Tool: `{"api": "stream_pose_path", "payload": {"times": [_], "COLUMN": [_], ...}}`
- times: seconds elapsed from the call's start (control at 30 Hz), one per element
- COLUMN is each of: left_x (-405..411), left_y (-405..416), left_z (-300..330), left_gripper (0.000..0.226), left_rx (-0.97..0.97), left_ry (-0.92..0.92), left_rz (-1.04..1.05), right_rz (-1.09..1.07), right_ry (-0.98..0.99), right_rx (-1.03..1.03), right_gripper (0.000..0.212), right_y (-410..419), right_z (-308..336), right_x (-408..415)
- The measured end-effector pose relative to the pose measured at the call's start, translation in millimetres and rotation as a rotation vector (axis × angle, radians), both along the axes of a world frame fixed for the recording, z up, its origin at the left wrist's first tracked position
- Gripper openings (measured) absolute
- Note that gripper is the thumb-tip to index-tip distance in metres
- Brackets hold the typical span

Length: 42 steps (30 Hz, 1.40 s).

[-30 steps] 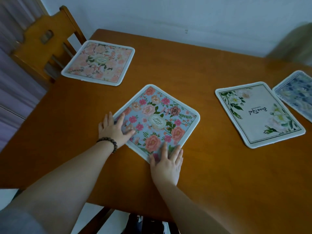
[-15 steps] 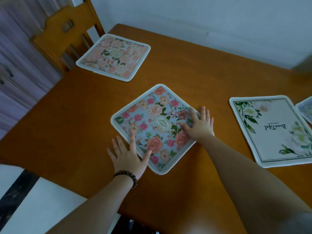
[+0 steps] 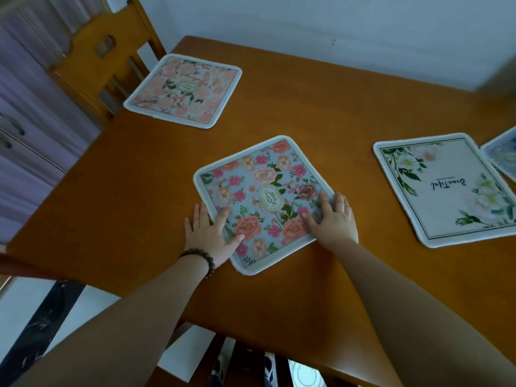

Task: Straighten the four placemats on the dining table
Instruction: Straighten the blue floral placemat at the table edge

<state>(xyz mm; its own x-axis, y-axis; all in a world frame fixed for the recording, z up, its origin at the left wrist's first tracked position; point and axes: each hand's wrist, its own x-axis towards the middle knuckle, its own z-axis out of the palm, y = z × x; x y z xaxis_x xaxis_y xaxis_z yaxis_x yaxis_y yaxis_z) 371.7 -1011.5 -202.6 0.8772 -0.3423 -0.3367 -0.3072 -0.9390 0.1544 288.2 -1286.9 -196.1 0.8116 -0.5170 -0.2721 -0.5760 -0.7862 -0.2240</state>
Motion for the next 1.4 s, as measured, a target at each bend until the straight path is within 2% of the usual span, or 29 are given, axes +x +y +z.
{"api": "stream_pose_path", "payload": {"times": [0.3, 0.57, 0.67, 0.83, 0.97, 1.07, 1.17, 1.27, 1.4], "left_x": [34, 27, 21, 4, -12, -26, -36, -44, -57], "left_y": [3, 19, 27, 54, 80, 81, 79, 81, 84], "left_z": [20, 25, 28, 31, 27, 25, 24, 22, 20], "left_gripper": [0.086, 0.082, 0.089, 0.101, 0.108, 0.108, 0.119, 0.128, 0.136], "left_rx": [-0.011, -0.063, -0.094, -0.128, -0.137, -0.095, -0.043, 0.021, 0.129], "left_ry": [0.246, 0.256, 0.26, 0.163, 0.233, 0.227, 0.24, 0.244, 0.24], "left_rz": [-0.12, -0.214, -0.227, -0.186, -0.239, -0.297, -0.331, -0.378, -0.456], "right_rz": [-0.255, -0.407, -0.412, -0.408, -0.268, -0.254, -0.263, -0.256, -0.198], "right_ry": [0.003, 0.062, 0.072, 0.017, 0.059, 0.053, 0.039, 0.079, 0.208], "right_rx": [-0.023, 0.096, 0.141, 0.185, 0.221, 0.213, 0.219, 0.238, 0.259], "right_gripper": [0.083, 0.088, 0.086, 0.087, 0.086, 0.086, 0.089, 0.099, 0.126], "right_y": [96, 173, 174, 143, 134, 134, 131, 130, 136], "right_z": [4, 16, 21, 28, 22, 17, 17, 22, 29], "right_x": [-85, -124, -132, -130, -125, -128, -136, -144, -157]}}
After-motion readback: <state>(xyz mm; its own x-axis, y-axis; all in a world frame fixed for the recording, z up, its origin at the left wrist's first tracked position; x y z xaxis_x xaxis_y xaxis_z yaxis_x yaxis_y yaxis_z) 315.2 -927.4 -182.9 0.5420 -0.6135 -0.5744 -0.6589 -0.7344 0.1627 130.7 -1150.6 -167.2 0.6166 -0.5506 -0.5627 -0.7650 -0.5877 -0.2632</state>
